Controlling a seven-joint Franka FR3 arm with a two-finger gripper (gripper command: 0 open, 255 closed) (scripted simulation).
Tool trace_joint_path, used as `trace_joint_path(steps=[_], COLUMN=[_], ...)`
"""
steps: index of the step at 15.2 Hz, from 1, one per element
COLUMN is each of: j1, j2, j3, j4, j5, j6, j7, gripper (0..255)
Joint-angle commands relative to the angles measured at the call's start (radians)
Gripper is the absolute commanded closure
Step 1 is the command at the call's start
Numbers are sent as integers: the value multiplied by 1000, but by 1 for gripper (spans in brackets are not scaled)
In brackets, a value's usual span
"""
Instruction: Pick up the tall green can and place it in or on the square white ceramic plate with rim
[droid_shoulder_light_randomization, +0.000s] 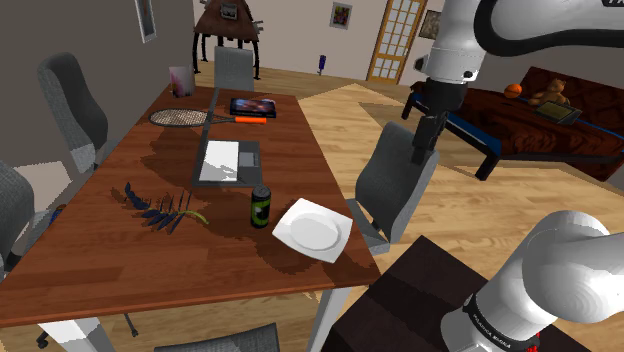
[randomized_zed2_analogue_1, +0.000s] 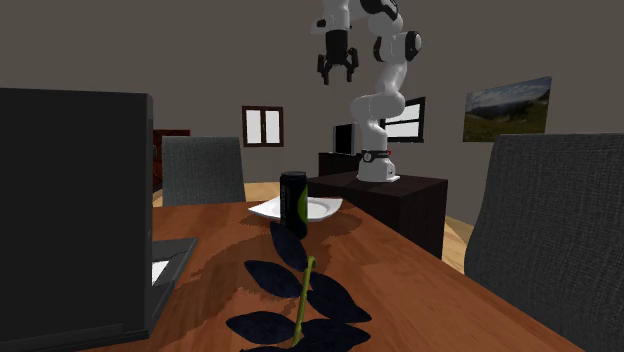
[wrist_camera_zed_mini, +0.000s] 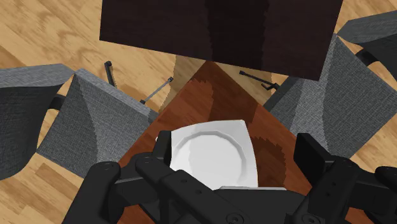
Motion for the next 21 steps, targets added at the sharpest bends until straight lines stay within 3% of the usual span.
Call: trace_joint_path(steps=[1, 11, 21], j1=[0, 24, 43], j2=[0, 328, 699], j3=[0, 54, 102], j4=[0, 43, 221], j5=[0, 19, -14], j6=[0, 312, 531], j7=[0, 21, 58], gripper=[0, 0, 0])
